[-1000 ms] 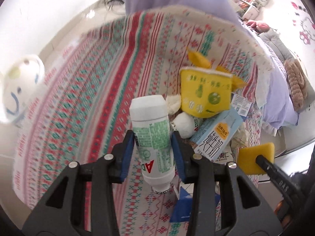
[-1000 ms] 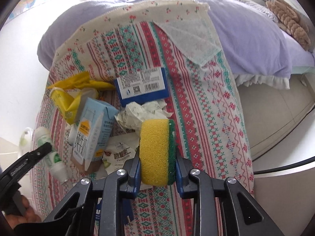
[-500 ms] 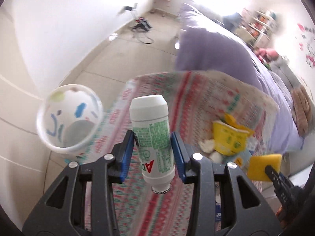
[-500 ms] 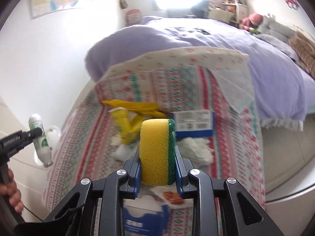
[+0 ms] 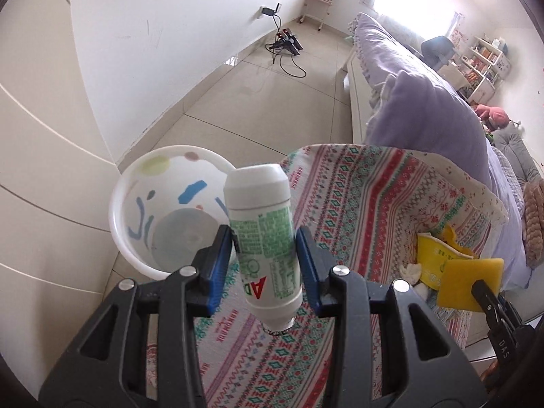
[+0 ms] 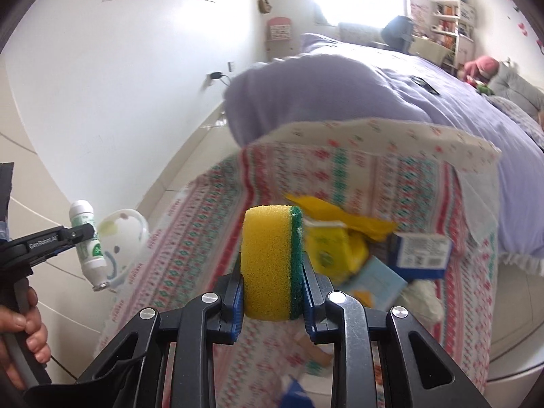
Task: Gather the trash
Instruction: 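Carry bottle and sponge to the white bin and open both tools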
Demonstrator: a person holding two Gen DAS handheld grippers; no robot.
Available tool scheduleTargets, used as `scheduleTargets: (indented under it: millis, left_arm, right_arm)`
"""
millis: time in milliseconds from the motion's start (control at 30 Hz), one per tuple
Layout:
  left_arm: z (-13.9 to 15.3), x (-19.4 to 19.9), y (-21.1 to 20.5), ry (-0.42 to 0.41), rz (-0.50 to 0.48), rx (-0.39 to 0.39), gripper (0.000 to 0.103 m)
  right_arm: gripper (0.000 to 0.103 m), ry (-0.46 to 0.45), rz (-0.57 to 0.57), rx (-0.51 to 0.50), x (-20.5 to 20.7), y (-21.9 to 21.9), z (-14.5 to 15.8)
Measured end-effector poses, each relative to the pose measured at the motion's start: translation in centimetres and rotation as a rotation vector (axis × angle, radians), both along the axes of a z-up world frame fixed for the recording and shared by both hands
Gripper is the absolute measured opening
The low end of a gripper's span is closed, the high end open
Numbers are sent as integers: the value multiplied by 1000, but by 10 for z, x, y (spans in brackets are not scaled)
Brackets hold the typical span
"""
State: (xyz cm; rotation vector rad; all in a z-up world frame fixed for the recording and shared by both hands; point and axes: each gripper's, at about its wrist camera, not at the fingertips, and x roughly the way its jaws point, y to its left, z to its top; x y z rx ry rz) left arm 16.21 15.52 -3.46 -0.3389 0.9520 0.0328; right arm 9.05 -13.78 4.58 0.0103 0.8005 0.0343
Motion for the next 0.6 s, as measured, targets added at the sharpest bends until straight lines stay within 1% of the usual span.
scheduleTargets:
  millis: [133,233,400,500,600]
  left_arm:
    - [-3,8,18,7,20,1,41]
    - [-8,15,37,16,55,-4,41]
    - [-22,27,63,53,104,0,41]
    - [-29,33,76,68,133,8,41]
    - [-37,40,87,88,154,37,41]
  right_arm:
    - [28,9,49,6,14,26,-3]
    - [28,18,89,2,26,50,-8]
    - [28,36,160,10,46,91,-18]
    - [28,42,199,8,58,116,-24]
    - [28,57,251,18,70,144,-33]
